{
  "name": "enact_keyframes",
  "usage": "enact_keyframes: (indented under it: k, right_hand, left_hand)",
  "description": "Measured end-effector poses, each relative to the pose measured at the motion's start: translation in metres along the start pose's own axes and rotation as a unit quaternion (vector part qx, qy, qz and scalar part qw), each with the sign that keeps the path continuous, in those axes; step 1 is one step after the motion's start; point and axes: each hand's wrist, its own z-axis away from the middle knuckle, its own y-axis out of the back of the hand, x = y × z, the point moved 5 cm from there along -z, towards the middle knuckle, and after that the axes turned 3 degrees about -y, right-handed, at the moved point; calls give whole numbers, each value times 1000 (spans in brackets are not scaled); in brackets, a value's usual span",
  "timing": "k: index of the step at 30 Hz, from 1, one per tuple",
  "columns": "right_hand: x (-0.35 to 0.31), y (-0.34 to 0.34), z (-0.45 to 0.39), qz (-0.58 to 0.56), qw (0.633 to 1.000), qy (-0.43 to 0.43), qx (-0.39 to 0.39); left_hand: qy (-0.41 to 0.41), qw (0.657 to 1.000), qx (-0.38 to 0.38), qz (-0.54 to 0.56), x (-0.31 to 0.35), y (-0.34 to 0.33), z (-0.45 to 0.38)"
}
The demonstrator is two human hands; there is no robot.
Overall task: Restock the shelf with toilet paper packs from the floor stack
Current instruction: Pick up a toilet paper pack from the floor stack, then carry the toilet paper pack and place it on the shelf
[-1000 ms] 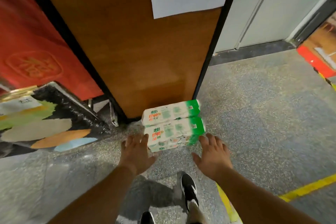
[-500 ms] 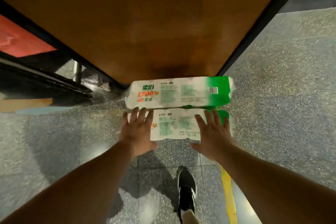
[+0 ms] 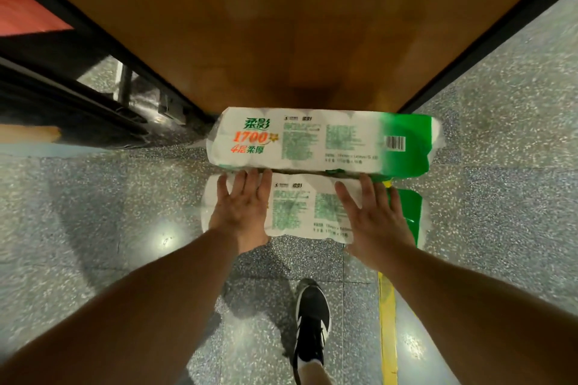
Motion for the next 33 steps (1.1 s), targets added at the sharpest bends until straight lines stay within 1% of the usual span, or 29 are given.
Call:
enact_keyframes:
  k: [4, 6, 8, 10, 16, 22, 26, 27, 28, 29, 30, 31, 32, 33]
  right_hand:
    - [-5, 14, 5, 2, 1000, 16, -8]
    - [-10, 27, 12, 8, 1000, 29, 3]
    - [-18, 46, 21, 11, 999, 39, 8]
    - [-31, 68, 31, 21, 998, 51, 0]
    - [-91, 146, 64, 64, 993, 90, 28]
    - [-193, 238, 119, 91, 983, 146, 69]
    - [-282, 293, 172, 96, 971, 198, 88]
    - [-306, 304, 185, 109, 962, 221, 114]
    - [-337, 319, 204, 115, 957, 236, 121]
    - [-357, 332, 215, 123, 951, 250, 135]
    - [-371, 340, 222, 133, 948, 258, 132]
    - [-396, 353, 239, 151, 939, 275, 142]
    - [-420, 360, 258, 156, 935, 292, 126]
    - [-444, 367, 275, 153, 932, 302, 126]
  left_hand:
    - [5, 1000, -6, 8, -5, 8, 12]
    - [13, 1000, -6, 27, -12, 11, 26]
    - [20, 998, 9, 53, -21, 16, 44]
    - [27, 997, 26, 68, -32, 27, 68]
    - [66, 992, 66, 79, -84, 68, 160]
    - [136, 981, 103, 97, -160, 99, 288]
    - [193, 969, 109, 113, -212, 101, 398]
    - [205, 965, 111, 121, -223, 101, 427]
    - [224, 959, 117, 130, -237, 100, 468]
    - [236, 954, 121, 136, -246, 100, 492]
    - [244, 952, 123, 140, -252, 100, 507]
    - [257, 947, 129, 144, -262, 99, 539]
    - [271, 942, 130, 151, -272, 97, 575]
    - [287, 935, 134, 159, -281, 92, 610]
